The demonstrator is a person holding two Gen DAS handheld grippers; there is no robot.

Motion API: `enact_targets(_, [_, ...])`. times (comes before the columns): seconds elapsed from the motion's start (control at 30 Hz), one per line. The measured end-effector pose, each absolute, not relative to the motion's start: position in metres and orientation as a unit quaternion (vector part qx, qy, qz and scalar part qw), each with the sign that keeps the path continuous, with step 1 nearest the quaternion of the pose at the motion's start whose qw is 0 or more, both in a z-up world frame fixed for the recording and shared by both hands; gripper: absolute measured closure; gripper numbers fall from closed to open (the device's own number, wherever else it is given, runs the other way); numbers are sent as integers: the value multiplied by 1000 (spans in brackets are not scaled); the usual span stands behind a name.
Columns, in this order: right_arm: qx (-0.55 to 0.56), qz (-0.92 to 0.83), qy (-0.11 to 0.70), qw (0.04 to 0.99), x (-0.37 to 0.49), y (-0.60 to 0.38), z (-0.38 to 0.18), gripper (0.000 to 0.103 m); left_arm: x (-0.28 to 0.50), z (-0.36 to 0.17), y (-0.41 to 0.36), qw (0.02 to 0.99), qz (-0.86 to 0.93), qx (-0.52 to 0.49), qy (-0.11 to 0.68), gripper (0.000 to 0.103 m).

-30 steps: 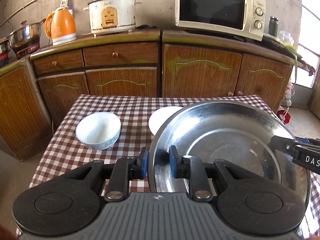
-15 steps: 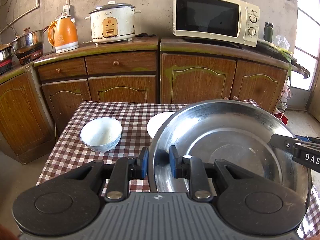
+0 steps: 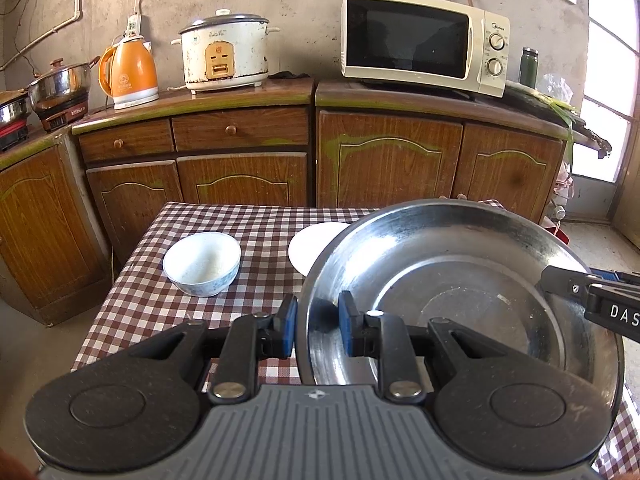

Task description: Organize plates and bowls

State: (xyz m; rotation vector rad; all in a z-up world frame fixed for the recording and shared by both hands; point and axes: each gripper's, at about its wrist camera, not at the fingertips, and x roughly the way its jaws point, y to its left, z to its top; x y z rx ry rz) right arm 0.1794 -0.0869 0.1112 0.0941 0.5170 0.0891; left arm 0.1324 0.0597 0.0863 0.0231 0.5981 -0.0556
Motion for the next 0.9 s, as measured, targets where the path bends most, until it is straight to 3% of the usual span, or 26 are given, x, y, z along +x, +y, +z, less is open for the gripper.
enact_targets(0.9, [51,40,255,965,148,-105,108,74,107,82,46,954,-37,17,297,80])
